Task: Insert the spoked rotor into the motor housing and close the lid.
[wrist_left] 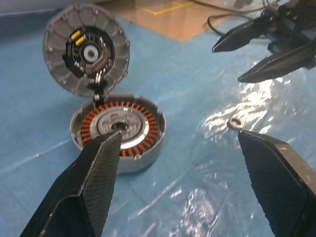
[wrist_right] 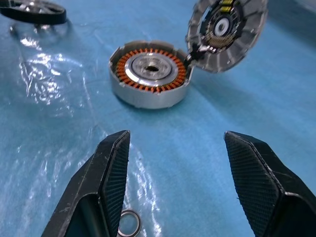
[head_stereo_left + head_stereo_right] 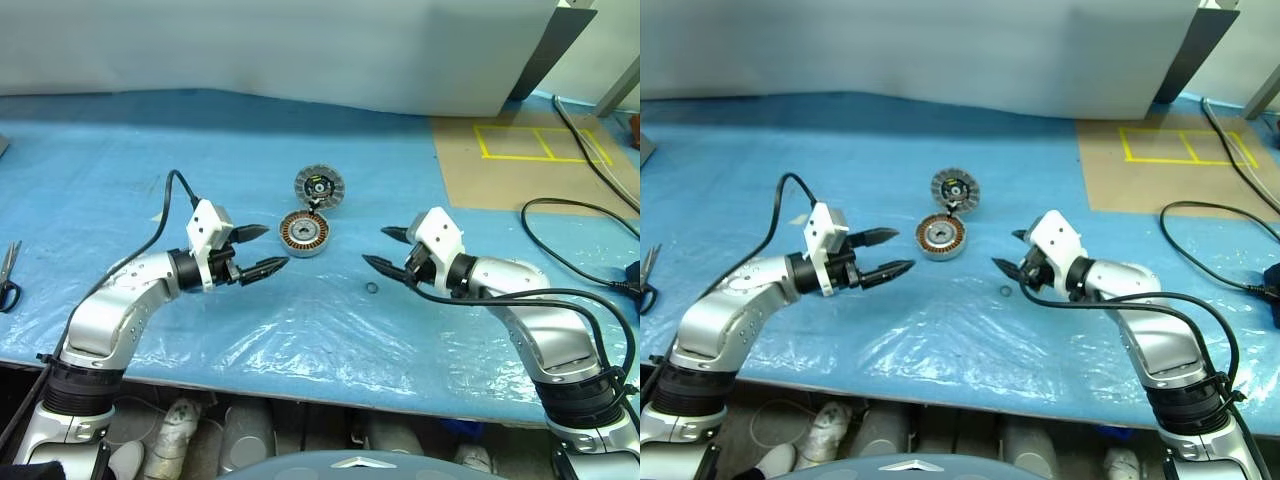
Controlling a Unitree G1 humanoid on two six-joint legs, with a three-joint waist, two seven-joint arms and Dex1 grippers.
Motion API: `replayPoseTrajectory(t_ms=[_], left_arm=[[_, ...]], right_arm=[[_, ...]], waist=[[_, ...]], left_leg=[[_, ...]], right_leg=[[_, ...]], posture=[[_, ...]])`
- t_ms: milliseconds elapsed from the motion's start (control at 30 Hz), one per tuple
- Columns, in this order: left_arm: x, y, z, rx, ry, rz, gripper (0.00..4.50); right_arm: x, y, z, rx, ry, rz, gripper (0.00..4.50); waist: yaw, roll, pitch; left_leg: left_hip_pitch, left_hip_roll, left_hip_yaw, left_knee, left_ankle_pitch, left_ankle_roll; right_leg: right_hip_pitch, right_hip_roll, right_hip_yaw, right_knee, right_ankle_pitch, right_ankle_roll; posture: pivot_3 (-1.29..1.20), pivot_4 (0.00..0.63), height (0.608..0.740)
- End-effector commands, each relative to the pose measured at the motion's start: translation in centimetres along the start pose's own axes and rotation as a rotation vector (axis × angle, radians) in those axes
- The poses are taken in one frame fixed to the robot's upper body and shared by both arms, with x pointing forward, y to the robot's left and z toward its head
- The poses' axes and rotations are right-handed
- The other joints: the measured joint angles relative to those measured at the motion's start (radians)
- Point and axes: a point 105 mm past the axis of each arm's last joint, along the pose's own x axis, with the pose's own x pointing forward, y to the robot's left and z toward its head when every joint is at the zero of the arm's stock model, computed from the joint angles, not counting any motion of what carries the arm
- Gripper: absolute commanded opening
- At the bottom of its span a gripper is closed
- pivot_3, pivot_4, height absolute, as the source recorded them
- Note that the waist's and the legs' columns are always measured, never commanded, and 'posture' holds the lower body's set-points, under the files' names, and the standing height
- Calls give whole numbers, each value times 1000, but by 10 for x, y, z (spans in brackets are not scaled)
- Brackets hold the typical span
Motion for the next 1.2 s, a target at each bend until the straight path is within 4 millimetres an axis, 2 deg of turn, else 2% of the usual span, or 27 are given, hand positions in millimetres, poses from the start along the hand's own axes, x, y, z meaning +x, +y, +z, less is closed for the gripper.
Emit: replayPoseTrajectory(t_ms=[33, 300, 667, 900, 1200], left_arm=[[-3, 3, 2, 36, -19, 14, 3991], [-8, 1, 2, 57, 7, -40, 3991], [-2, 5, 9, 60, -9, -47, 3991], [6, 1, 21, 65, -18, -60, 3991], [2, 2, 23, 73, 9, -50, 3991]], right_arm=[[0, -4, 9, -55, -33, 5, 3160], [3, -7, 15, -97, -32, 35, 3160], [2, -7, 14, -108, -29, 42, 3160], [2, -5, 14, -110, -28, 45, 3160], [9, 0, 22, -156, -39, 112, 3160]], waist=[[0, 0, 0], [0, 0, 0], [1, 0, 0], [1, 0, 0], [0, 0, 0]], left_leg=[[0, 0, 0, 0, 0, 0], [0, 0, 0, 0, 0, 0], [0, 0, 0, 0, 0, 1], [0, 0, 0, 0, 1, 1], [0, 0, 0, 0, 1, 1]], right_leg=[[0, 0, 0, 0, 0, 0], [0, 0, 0, 0, 0, -1], [1, 0, -1, 1, 0, -1], [1, 0, -1, 1, 0, -1], [1, 0, -1, 1, -1, -1]], posture=[[0, 150, 740], [0, 150, 740], [0, 150, 740], [0, 150, 740], [0, 150, 740]])
